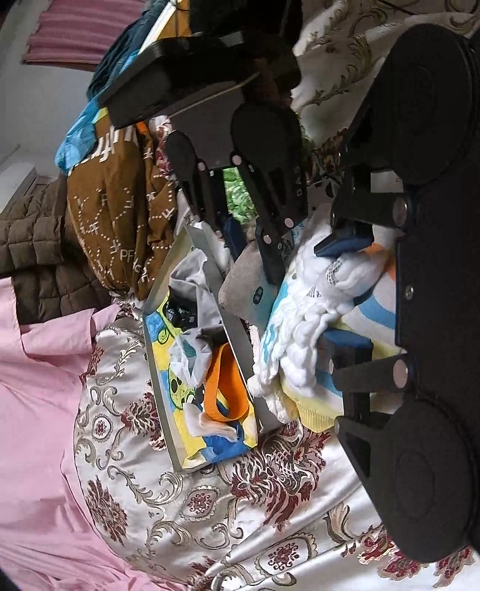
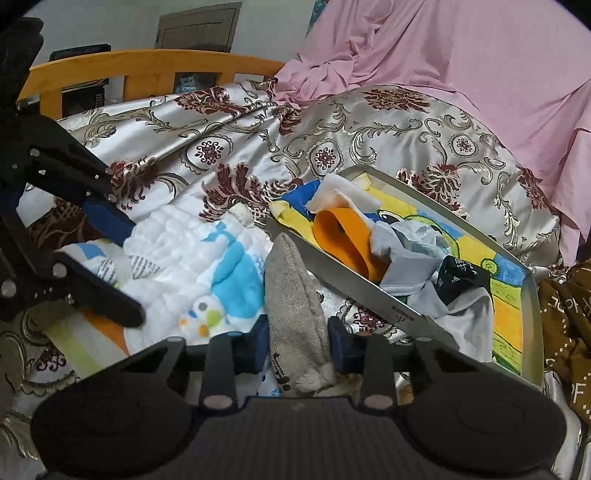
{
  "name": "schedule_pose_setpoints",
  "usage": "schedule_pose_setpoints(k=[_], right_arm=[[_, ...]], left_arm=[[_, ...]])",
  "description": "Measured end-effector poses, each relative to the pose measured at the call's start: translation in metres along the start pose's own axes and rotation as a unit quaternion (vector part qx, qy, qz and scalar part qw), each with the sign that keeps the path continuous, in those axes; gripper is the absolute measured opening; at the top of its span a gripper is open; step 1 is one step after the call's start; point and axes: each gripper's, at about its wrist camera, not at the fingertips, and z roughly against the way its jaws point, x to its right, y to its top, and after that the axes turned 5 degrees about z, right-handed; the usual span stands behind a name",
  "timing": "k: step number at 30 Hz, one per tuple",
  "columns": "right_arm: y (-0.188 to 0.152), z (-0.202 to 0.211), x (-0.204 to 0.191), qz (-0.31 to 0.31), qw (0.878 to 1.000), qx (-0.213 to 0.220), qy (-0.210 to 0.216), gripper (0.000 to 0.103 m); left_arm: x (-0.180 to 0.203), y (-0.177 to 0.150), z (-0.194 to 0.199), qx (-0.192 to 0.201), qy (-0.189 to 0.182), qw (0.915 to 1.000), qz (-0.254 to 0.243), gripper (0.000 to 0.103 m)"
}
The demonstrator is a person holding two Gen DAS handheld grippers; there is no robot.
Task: Organize soft objects
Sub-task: 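Lift the pouch with the right tool while the left tool lifts the striped towel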
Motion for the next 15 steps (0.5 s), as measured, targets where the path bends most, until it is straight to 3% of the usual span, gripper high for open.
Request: schedule_pose_setpoints(k=[6,15], right_arm=[[-0.001,0.01,-0.003,-0.003,1.0,0.007,-0.019,0.017],[0.001,0.057,0.009,-0.05,0.997,0.05,-0.034,0.015]], left_arm=[[0.0,-0.001,0.007,0.015,-0.002,0.9998,0.01,0.036],[0.008,0.002,0.023,0.034,-0.033,0.9988,0.009,0.034]])
